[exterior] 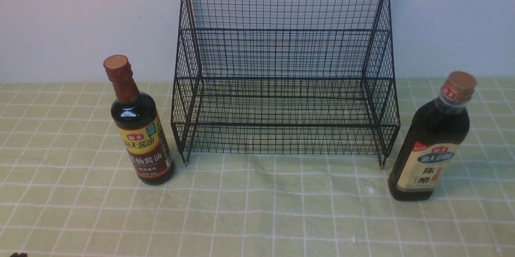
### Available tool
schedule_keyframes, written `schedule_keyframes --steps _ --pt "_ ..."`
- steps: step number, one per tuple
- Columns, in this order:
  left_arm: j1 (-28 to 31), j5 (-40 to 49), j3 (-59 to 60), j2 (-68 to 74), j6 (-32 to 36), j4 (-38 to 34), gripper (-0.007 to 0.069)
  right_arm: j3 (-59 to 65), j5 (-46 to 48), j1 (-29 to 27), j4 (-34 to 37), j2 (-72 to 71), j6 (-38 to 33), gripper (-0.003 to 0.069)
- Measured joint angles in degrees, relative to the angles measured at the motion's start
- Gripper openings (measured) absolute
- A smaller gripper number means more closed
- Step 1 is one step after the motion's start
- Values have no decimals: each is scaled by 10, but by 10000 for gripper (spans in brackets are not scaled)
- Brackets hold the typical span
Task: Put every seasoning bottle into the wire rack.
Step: Use the right arm to grab the condiment bottle closest to it
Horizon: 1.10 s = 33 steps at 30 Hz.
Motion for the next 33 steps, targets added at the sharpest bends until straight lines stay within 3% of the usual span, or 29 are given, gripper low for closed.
schedule_keyframes --steps 5,12,14,16,17,22,30,33 --pt "0 0 0 0 0 0 -10 -19 -13 0 74 0 34 -15" --pt "0 0 0 0 0 0 -10 -215 163 0 -100 86 -86 -15" --pt "0 0 0 0 0 0 -10 -326 302 0 -161 180 -127 -15" --pt "0 0 0 0 0 0 -10 -376 358 0 -179 228 -143 -15" --pt "0 0 0 0 0 0 -10 -441 447 0 -206 293 -160 -15" --pt "0 0 0 0 0 0 -10 -592 619 0 -284 469 -175 0" --pt "0 0 0 0 0 0 -10 -706 661 11 -323 643 -180 183" --pt "0 0 0 0 0 0 -10 -715 654 29 -344 683 -183 310"
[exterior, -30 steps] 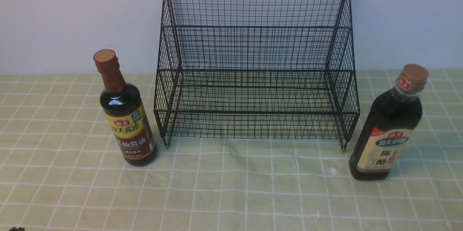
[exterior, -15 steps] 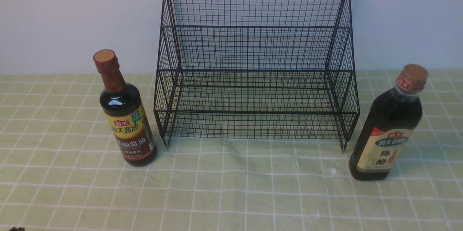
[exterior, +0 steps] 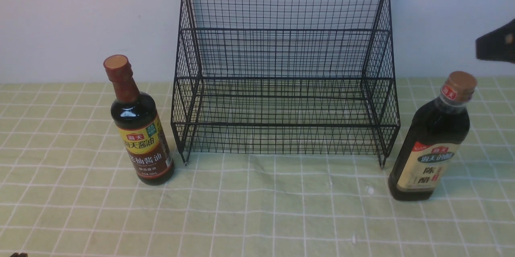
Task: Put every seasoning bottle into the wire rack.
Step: Use the right arm to grab the condiment bottle closest to it
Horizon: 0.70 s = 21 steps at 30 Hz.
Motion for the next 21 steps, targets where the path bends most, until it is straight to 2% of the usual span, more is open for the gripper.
schedule_keyframes --steps 6,11,16,19,20,21 --pt "0 0 0 0 0 0 -10 -1 -42 44 -71 60 16 521" --pt "0 0 0 0 0 0 -10 -1 -46 45 -125 92 73 580" --pt "0 0 0 0 0 0 -10 -1 -17 45 -131 125 88 572" --pt "0 0 0 0 0 0 -10 -1 -1 45 -128 142 89 492" --pt "0 0 0 0 0 0 -10 -1 2 45 -128 144 89 426" --pt "0 0 0 0 0 0 -10 -1 2 45 -128 144 89 412"
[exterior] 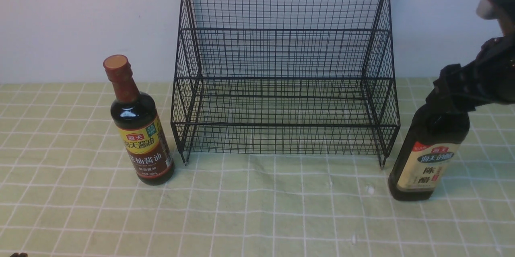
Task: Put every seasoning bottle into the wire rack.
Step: Use the right arm to grab the condiment bottle closest to it, then use the right arm to put the condiment bottle back on the shelf
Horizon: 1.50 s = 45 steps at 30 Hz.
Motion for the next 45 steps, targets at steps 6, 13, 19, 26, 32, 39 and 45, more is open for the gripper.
schedule_keyframes --steps 6,13,19,26,32,39,45 --pt "0 0 0 0 0 0 -10 0 3 0 -13 -19 -16 334" --pt "0 0 0 0 0 0 -10 -31 28 0 -11 -92 -30 333" --pt "0 0 0 0 0 0 -10 -140 75 0 8 -111 -31 333" --pt "0 0 0 0 0 0 -10 -241 44 14 85 -76 -45 333" --pt "0 0 0 0 0 0 -10 -293 14 31 108 14 -74 333" --pt "0 0 0 0 0 0 -10 -338 -4 31 83 100 -74 333" --pt "0 0 0 0 0 0 -10 -339 -9 31 80 155 -74 333"
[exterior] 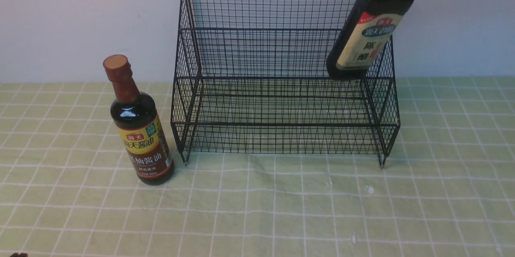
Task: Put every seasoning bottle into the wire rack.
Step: Use the right arm to put the condiment bottle back on the shelf
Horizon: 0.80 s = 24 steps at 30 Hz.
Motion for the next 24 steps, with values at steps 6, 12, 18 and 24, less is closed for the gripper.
schedule_keyframes --steps 6,12,18,24 --pt "0 0 0 0 0 0 -10 0 -3 0 -19 49 1 333" --pt "0 0 0 0 0 0 -10 -4 -23 0 -23 86 15 334" --pt "0 0 0 0 0 0 -10 -5 -62 0 -6 92 24 407" --pt "0 0 0 0 0 0 -10 -10 -74 0 13 75 29 566"
